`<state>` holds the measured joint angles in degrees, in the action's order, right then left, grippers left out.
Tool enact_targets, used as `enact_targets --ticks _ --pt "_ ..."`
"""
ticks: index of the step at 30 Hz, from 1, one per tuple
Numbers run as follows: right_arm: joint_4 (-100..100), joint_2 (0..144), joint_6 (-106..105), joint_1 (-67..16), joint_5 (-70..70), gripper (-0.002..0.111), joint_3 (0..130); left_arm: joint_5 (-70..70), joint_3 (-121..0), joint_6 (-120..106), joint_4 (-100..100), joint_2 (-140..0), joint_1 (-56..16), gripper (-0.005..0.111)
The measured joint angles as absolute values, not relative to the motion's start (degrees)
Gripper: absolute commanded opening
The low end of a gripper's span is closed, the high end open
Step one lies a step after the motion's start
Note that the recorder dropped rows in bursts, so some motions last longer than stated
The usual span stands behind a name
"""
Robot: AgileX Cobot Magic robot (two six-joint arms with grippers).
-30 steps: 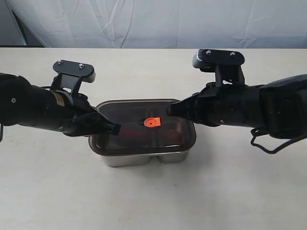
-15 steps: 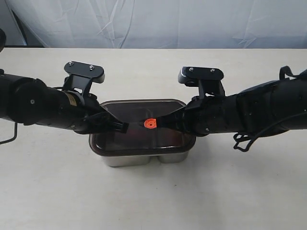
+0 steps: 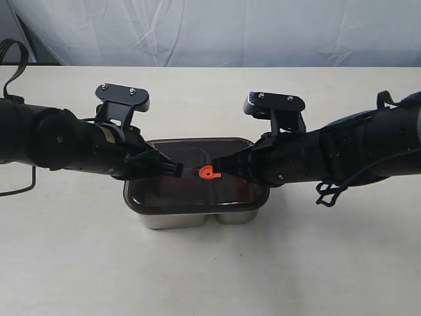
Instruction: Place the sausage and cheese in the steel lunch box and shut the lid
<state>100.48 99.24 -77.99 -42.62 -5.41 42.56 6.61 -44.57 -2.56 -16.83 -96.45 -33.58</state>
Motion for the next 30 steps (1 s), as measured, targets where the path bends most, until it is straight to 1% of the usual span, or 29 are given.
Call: enact_targets --ticks 17,23,30 --pt "100.59 99.57 -76.44 -42.62 -5.89 -0.001 42.64 8.21 -44.74 -2.67 -16.64 -95.59 -33.58 0.0" --pt "100.59 99.57 -76.31 -42.62 -6.03 -0.001 42.52 16.05 -43.83 -2.27 -13.58 -90.25 -30.87 0.0" --pt "100.59 99.57 -76.31 -42.62 -6.03 -0.001 42.44 16.51 -43.83 -1.9 -13.11 -91.73 -29.36 0.0"
